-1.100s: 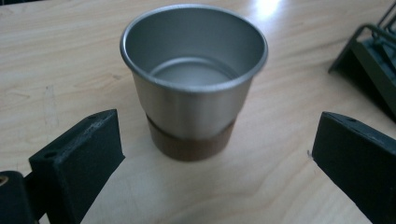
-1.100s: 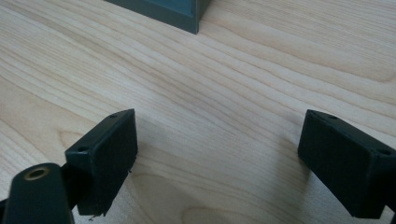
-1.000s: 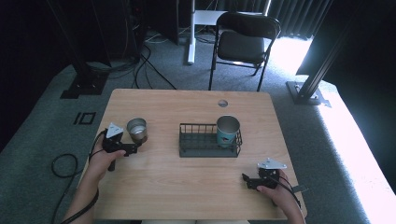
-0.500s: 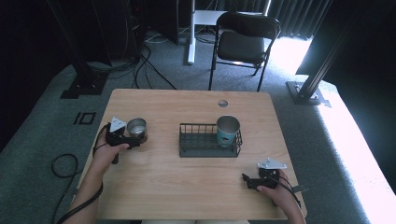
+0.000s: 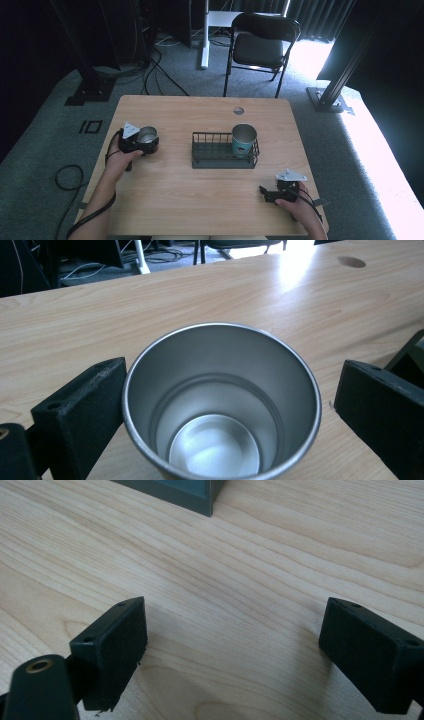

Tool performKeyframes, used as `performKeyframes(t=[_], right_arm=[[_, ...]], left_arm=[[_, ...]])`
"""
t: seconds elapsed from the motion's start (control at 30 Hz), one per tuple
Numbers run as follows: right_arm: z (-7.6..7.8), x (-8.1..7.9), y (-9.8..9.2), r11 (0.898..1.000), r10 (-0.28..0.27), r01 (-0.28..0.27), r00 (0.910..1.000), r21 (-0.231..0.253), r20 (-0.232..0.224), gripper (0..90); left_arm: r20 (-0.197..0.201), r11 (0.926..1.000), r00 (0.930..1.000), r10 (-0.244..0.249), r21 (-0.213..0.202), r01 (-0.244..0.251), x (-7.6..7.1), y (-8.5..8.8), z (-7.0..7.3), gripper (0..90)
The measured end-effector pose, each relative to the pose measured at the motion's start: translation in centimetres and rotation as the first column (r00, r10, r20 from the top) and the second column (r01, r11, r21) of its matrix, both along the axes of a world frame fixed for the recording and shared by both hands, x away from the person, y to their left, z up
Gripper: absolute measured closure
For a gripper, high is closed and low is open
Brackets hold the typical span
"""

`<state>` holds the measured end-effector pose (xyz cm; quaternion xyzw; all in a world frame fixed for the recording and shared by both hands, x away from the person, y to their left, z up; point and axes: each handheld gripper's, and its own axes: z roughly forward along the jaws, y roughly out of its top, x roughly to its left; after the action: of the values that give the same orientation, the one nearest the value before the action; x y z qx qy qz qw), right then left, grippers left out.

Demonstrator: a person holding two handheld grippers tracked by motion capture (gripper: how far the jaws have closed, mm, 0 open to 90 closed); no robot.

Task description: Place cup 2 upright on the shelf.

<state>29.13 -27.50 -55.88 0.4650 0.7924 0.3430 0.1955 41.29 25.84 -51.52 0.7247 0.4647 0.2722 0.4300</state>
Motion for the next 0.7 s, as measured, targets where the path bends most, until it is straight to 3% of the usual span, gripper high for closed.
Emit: performKeyframes(t=[0.2,0.33,0.4,0.5,0.7], right_arm=[[0.0,0.0,0.0,1.0,0.0,0.0,1.0,0.0,0.0,11.5],[0.0,0.0,0.01,1.0,0.0,0.0,1.0,-0.001,0.0,11.4],[0.0,0.0,0.01,1.0,0.0,0.0,1.0,-0.001,0.0,11.4],[0.0,0.0,0.01,1.0,0.0,0.0,1.0,-0.001,0.0,11.4],[0.0,-0.01,0.02,1.0,0.0,0.0,1.0,-0.002,0.0,11.5]], left_arm=[[0.002,0.9998,0.9999,0.015,0.017,-0.015,0.55,-0.32,-0.44,2.7],[0.01,0.9988,0.9993,0.037,0.032,-0.037,0.71,-0.47,-0.77,8.6],[0.01,0.9985,0.9987,0.051,0.019,-0.051,0.77,-0.43,-0.81,13.3],[0.013,0.9986,0.9988,0.047,0.024,-0.047,0.77,-0.42,-0.7,13.9],[0.004,0.9992,0.9992,0.04,-0.008,-0.04,0.59,-0.15,-0.12,13.9]])
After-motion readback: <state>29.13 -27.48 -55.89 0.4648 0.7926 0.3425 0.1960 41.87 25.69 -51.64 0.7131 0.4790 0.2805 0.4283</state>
